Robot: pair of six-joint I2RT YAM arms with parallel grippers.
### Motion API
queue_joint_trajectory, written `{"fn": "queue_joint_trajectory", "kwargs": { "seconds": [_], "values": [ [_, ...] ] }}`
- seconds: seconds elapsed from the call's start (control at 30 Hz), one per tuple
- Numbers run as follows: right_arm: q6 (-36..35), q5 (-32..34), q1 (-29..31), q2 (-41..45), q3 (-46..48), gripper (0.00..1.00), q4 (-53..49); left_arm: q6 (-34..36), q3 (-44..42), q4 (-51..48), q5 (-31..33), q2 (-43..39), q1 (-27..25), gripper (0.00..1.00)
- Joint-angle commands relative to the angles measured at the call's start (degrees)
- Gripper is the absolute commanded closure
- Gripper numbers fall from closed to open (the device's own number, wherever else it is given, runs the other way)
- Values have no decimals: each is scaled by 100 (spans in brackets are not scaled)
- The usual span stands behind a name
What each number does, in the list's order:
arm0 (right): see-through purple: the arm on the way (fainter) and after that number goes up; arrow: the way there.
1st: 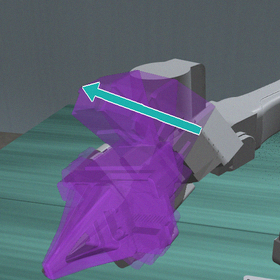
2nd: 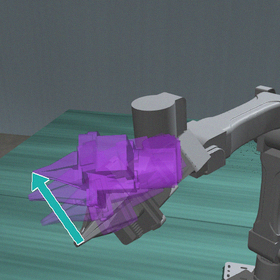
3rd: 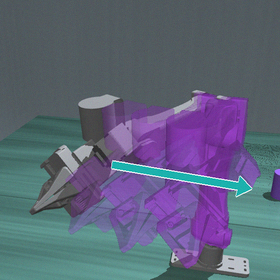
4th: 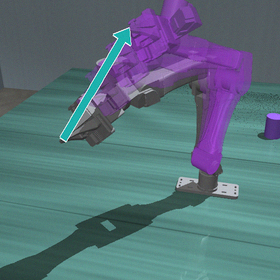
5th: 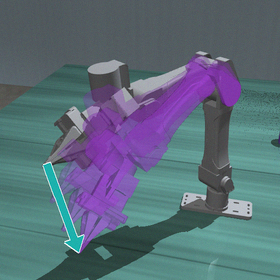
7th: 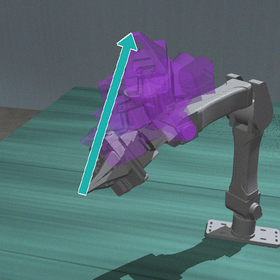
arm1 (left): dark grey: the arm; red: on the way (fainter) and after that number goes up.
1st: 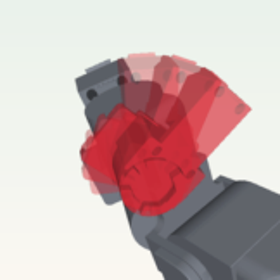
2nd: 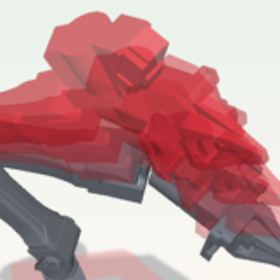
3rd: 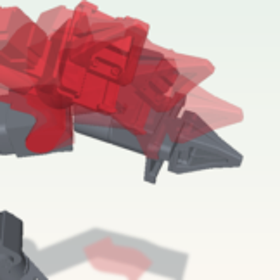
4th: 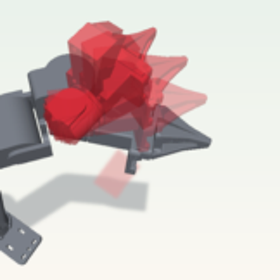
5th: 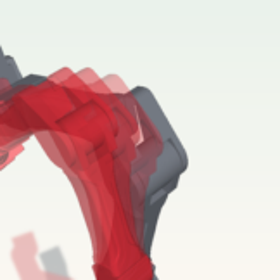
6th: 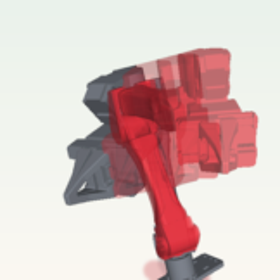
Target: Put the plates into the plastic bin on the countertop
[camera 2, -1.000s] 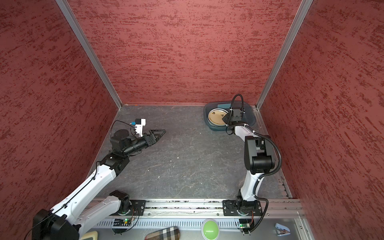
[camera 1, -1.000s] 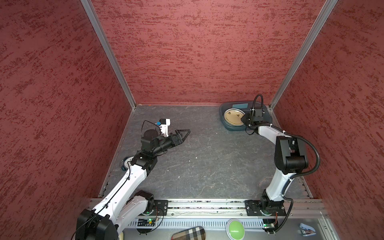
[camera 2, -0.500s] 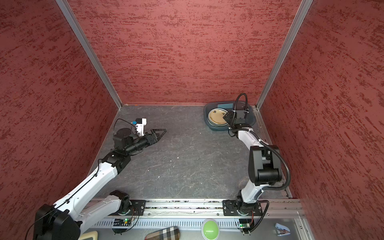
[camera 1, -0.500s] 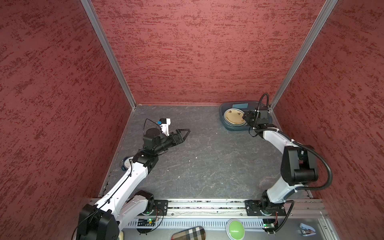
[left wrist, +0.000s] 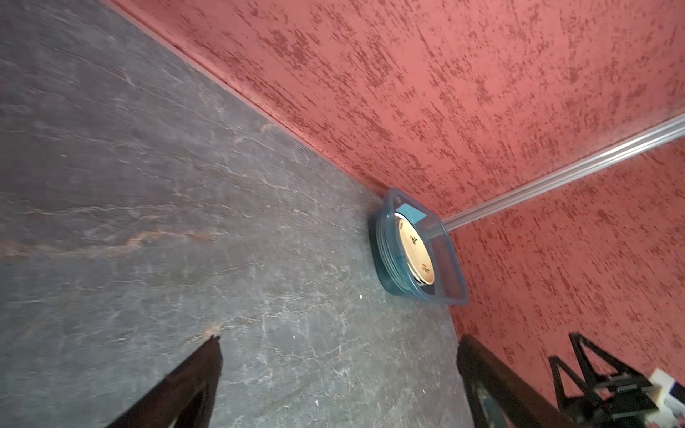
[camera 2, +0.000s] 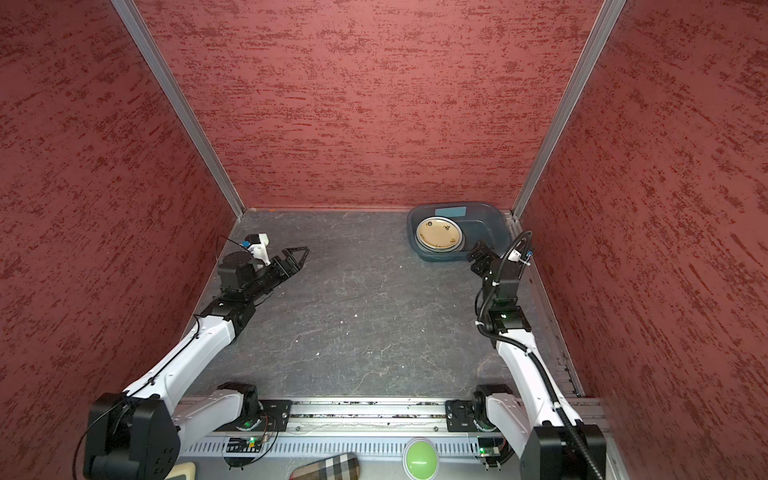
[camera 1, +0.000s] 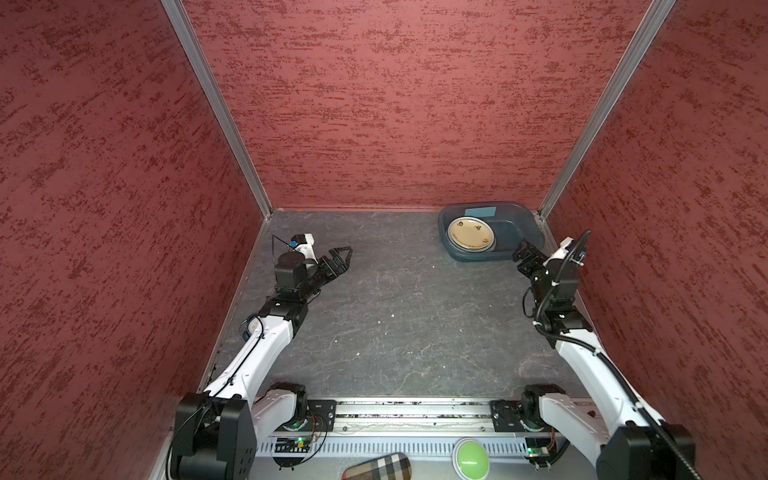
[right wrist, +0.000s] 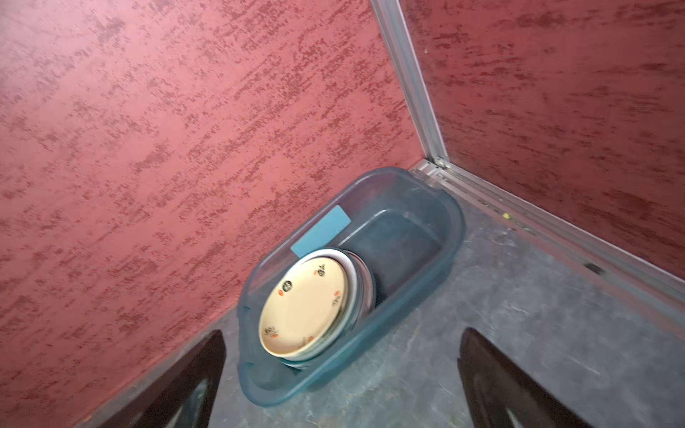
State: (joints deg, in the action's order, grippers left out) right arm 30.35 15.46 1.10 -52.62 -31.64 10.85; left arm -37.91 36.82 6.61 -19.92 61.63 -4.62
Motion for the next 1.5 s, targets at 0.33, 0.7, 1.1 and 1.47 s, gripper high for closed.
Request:
{"fn": "queue_joint_trajectory", "kwargs": {
  "seconds": [0.33,0.7,1.1,1.47],
  "values": [
    [-2138,1680,-31,925,2094,1,2413,2513,-1519,1536,2325,-1021,94,1],
    [-2235,1732,-34,-1382,2476,1,4800,3909,-2768,5166,3013,969,91,1],
    [-1860,801,-516,-2593,2250,1,5706,4213,-2186,5890,2779,2709,61,1],
    [-2402,-326,-528,-3035,1466,1,4946,3807,-1560,4609,2374,2647,494,1]
  ]
}}
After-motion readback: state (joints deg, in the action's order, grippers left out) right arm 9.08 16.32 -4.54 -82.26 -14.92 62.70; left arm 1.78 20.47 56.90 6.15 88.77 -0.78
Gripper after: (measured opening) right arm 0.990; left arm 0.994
